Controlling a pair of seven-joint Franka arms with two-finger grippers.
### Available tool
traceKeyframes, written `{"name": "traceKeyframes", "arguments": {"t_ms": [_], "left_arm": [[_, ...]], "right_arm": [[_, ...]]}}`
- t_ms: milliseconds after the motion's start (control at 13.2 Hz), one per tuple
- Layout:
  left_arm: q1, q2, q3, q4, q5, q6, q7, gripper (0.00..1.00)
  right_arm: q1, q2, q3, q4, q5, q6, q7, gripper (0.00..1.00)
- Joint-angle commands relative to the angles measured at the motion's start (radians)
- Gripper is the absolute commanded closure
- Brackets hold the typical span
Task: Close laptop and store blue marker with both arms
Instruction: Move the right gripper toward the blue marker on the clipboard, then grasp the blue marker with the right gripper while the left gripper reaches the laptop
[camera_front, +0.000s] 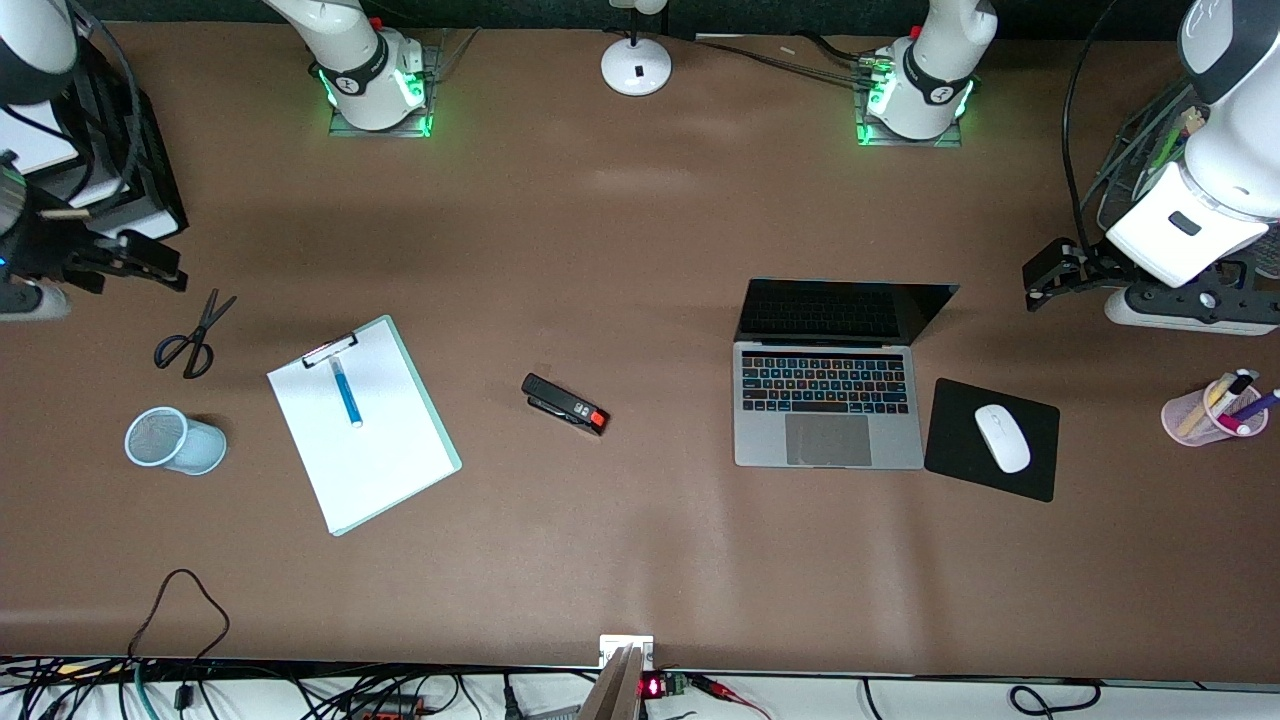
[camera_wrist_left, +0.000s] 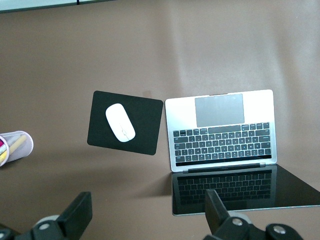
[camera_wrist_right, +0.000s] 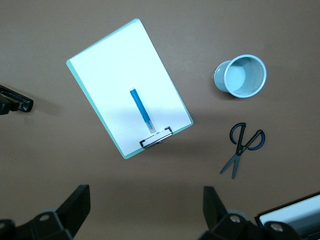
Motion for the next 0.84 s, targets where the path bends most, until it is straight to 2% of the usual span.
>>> {"name": "traceKeyframes", "arguments": {"t_ms": [0, 456, 684, 760], "left_arm": [[0.003, 0.031, -0.003, 0.051, 0.014, -0.025, 0.011, 0.00], [-0.014, 0.094, -0.004, 0.056, 0.013, -0.034, 0.012, 0.00], [-0.015, 0.111, -0.004, 0.059, 0.010, -0.031, 0.014, 0.02], [-0.017, 0.140, -0.004, 0.123, 0.016, -0.037, 0.012, 0.18]], "right_arm": [[-0.003, 0.061, 0.005, -0.002, 0.015, 0.041, -0.022, 0.00], [0.035, 0.199, 0.007, -0.050, 0.015, 0.260, -0.126, 0.00], [0.035, 0.271, 0.007, -0.077, 0.018, 0.389, -0.263, 0.01], [0.038, 0.297, 0.007, -0.079, 0.018, 0.418, -0.266, 0.04]]}}
